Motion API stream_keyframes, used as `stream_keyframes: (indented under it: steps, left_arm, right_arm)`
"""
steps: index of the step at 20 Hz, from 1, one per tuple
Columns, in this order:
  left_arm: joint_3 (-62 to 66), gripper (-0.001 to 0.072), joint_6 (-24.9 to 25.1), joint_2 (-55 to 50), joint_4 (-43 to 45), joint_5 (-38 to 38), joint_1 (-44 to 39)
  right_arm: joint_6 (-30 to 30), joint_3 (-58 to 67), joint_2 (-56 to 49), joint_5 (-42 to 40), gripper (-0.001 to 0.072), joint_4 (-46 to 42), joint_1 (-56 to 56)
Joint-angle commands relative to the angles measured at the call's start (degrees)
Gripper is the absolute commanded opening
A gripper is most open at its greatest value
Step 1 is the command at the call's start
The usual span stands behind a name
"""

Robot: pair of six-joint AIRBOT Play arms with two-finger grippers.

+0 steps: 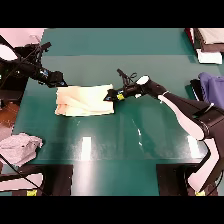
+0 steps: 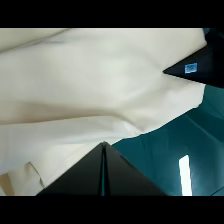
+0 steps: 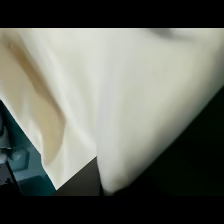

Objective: Fold the shirts.

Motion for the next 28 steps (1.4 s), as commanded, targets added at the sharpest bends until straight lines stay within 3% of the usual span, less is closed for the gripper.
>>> stream_keyframes:
  steps: [1, 5, 10, 18, 22, 28]
  left_arm:
    - [0.0, 0.0027, 1.3, 0.0, -0.2, -1.8, 0.0]
    - [0.0, 0.0027, 1.4, 0.0, -0.2, -3.3, 0.0]
    - [0.0, 0.0026, 1.3, 0.0, -2.4, -3.1, 0.0]
    - [0.0, 0.0026, 1.2, 0.0, -5.3, -1.5, -2.9]
    - [0.0, 0.0027, 0.9, 0.0, -6.0, -1.1, -3.5]
    - [0.0, 0.0026, 1.0, 0.0, -6.0, -1.3, -3.5]
  right_arm:
    - [-3.1, 4.2, 0.5, 0.9, 0.0011, -1.8, 0.4]
    - [2.4, 4.1, 11.2, 1.8, 0.0011, -16.7, -9.3]
    - [9.7, 4.1, 22.6, 4.0, 0.0010, -31.4, -31.2]
    - [10.3, 4.8, 24.6, 2.0, 0.0010, -27.9, -61.1]
    - [7.9, 9.7, 24.6, 2.4, 0.0010, -28.0, -65.9]
    - [6.7, 22.4, 24.6, 9.5, 0.0010, -28.4, -66.1]
